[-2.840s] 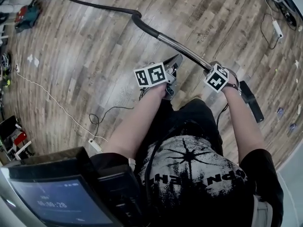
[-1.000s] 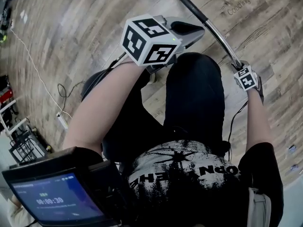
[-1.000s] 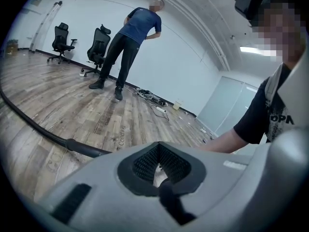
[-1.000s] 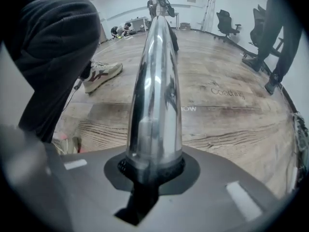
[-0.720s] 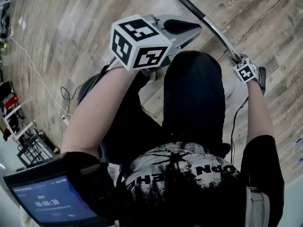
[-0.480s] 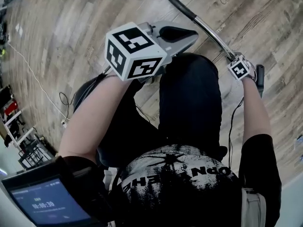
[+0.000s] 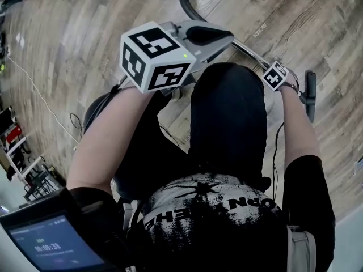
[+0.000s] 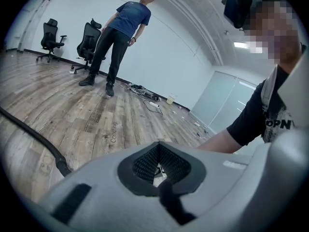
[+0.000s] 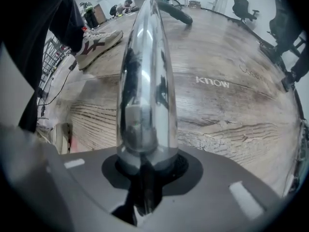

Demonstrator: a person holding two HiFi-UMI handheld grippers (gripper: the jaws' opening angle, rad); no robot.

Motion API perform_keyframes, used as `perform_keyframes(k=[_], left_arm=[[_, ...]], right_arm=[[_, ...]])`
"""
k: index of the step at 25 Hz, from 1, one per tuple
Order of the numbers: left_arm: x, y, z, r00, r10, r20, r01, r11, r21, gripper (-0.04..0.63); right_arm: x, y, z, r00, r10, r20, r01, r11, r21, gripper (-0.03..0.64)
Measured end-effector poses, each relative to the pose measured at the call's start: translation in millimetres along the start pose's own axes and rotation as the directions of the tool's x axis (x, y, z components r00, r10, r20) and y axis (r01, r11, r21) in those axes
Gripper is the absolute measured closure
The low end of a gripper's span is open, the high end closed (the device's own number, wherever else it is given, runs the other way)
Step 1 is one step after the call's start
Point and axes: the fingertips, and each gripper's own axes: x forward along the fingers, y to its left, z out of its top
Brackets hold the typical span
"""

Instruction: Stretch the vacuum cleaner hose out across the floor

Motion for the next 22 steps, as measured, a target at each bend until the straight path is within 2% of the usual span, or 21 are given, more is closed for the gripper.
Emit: perform_keyframes(k=[5, 11, 15, 18, 22], left_arm=[[-2.5, 0.9, -4.4, 1.0, -0.009, -0.016, 0.009, 1.0, 0.009, 0.595], [-3.3, 3.8, -7.0, 1.0, -0.009, -0.019, 0.009, 1.0, -0.003, 0.595], [-4.3, 5.5, -9.5, 1.0, -0.004, -0.022, 0.004, 1.0, 0.0, 0.595], [-4.0, 4.3, -8.3, 1.0, -0.01, -0.019, 0.01, 1.0, 0.003, 0.595], [-1.0, 3.4, -10.5, 0.999, -0.019, -0.029, 0.019, 1.0, 0.012, 0.595]], right_arm=[[-1.7, 7.1, 2.8, 1.0, 0.019, 0.013, -0.019, 0.999, -0.03, 0.502], [-0.4, 11.7, 2.2, 1.0, 0.021, -0.013, -0.022, 0.996, -0.092, 0.459], [1.1, 17.2, -1.9, 0.998, 0.048, -0.04, -0.05, 0.997, -0.055, 0.425], [-2.1, 10.0, 0.0, 0.999, 0.025, -0.021, -0.025, 0.999, -0.019, 0.416], [-9.3, 0.6, -16.2, 0.999, 0.017, -0.044, -0.016, 1.0, 0.023, 0.423]])
